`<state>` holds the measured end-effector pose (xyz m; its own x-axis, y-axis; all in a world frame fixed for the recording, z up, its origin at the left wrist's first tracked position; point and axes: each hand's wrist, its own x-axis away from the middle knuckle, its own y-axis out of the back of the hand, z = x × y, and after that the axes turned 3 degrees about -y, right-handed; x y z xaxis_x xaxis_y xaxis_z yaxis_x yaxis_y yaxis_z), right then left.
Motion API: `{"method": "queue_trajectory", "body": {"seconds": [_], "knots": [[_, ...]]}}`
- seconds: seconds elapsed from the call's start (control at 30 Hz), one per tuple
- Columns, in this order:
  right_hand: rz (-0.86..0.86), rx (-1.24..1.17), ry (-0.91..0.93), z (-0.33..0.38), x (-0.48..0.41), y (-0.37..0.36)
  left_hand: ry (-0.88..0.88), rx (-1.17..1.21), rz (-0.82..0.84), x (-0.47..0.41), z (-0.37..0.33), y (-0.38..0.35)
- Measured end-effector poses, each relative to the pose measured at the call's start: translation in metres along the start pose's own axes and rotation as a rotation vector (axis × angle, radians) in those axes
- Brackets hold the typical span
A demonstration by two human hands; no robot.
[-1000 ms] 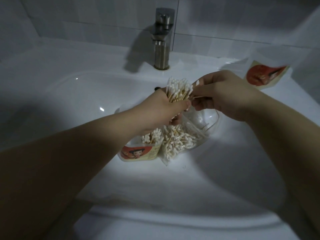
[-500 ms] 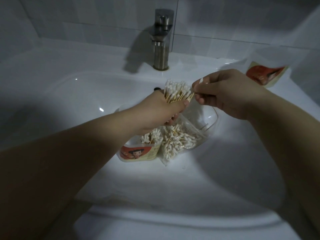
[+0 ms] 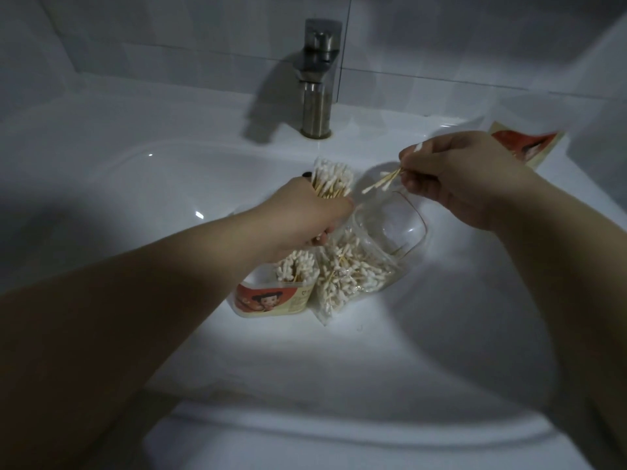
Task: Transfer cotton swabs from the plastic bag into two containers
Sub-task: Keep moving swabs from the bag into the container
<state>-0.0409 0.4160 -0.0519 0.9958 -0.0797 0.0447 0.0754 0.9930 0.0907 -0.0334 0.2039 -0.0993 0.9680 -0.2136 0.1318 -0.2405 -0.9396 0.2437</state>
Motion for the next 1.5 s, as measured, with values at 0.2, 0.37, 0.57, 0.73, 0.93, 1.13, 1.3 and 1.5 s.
{"method": "queue_trajectory", "body": {"seconds": [0.2, 0.37, 0.57, 0.73, 0.93, 1.13, 1.3, 1.5], "knots": [[0.166, 0.152, -0.005, -0.005, 0.003, -0.006, -0.096, 0.191, -0.031, 0.0, -0.002, -0.005], [0.318, 0.195, 0.007, -0.006, 0.013, -0.022, -0.105, 0.279, 0.123, 0.007, -0.004, -0.008], [0.192, 0.133, 0.028, -0.005, 0.013, -0.027, -0.081, 0.244, 0.095, 0.01, -0.01, -0.01], [0.115, 0.011, 0.108, -0.006, 0.012, -0.028, -0.042, 0.216, 0.119, 0.01, -0.008, -0.007], [0.09, 0.35, 0.211, -0.008, 0.015, -0.033, -0.028, 0.264, 0.182, 0.012, -0.008, -0.005], [0.334, 0.633, 0.195, -0.008, 0.02, -0.034, 0.069, 0.404, 0.15, 0.011, -0.012, -0.003], [0.456, 0.821, 0.199, -0.012, 0.022, -0.038, 0.134, 0.449, 0.174, 0.011, -0.013, -0.001], [0.263, 0.99, 0.472, -0.008, 0.023, -0.043, 0.144, 0.584, 0.153, 0.009, -0.015, -0.004]]}}
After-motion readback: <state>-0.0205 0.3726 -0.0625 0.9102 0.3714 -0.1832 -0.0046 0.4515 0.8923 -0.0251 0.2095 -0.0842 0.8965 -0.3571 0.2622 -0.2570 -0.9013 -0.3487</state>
